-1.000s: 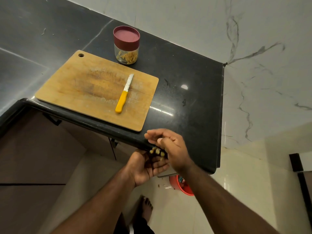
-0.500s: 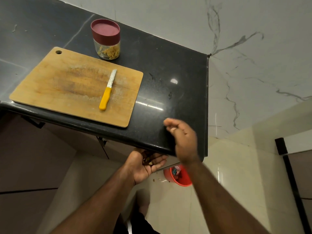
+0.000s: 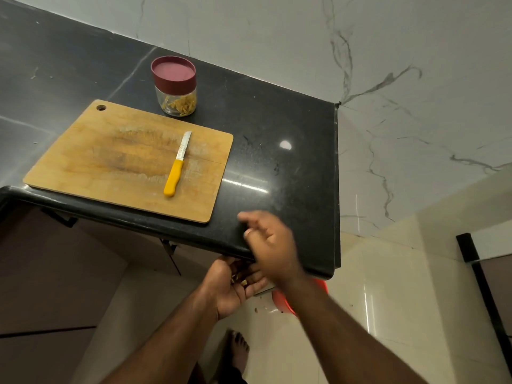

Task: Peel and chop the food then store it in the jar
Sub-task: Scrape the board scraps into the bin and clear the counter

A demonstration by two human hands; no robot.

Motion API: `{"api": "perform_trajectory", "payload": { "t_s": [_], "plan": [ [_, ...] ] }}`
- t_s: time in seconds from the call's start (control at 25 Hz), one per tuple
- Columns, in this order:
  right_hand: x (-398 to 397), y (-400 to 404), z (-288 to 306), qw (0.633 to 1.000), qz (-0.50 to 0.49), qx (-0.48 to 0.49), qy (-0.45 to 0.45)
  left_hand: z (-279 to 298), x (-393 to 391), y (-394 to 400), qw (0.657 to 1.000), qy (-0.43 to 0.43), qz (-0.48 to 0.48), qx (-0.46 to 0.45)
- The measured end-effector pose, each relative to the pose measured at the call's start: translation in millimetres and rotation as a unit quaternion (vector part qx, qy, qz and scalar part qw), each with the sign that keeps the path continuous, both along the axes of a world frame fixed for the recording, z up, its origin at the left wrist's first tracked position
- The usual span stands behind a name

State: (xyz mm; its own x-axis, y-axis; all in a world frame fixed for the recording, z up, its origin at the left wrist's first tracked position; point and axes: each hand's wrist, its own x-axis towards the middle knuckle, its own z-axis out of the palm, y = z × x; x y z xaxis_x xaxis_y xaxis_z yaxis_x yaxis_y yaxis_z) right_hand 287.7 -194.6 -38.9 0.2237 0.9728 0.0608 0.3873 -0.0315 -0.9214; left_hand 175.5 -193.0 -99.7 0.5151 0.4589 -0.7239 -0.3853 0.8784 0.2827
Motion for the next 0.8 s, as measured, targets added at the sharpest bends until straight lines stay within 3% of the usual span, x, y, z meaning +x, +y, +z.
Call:
{"api": "perform_trajectory", "payload": {
  "t_s": [0.12, 0.24, 0.44, 0.68, 0.8],
  "plan": [
    [-33.1, -41.2, -2.7, 0.991, 0.035, -0.020, 0.127, -4.1, -5.2, -7.2, 1.000, 0.010, -0.001, 0.009],
    [-23.6, -82.7, -10.9, 0.964, -0.098, -0.053, 0.240, -4.5, -5.3, -18.1, 0.999, 0.018, -0.034, -0.015],
    [-1.3, -128.9, -44.6, 0.875, -0.319, -0.109, 0.347, -12.9, 27.7, -47.4, 0.998, 0.020, -0.017, -0.058],
    [45.0, -144.7, -88.1, 0.784, -0.429, -0.116, 0.434, -31.2, 108.4, -86.5, 0.995, 0.094, -0.008, -0.043],
    [94.5, -153.3, -138.3, 0.724, -0.469, -0.148, 0.484, -54.1, 168.1, -103.3, 0.992, 0.106, -0.038, -0.054]
  ]
}}
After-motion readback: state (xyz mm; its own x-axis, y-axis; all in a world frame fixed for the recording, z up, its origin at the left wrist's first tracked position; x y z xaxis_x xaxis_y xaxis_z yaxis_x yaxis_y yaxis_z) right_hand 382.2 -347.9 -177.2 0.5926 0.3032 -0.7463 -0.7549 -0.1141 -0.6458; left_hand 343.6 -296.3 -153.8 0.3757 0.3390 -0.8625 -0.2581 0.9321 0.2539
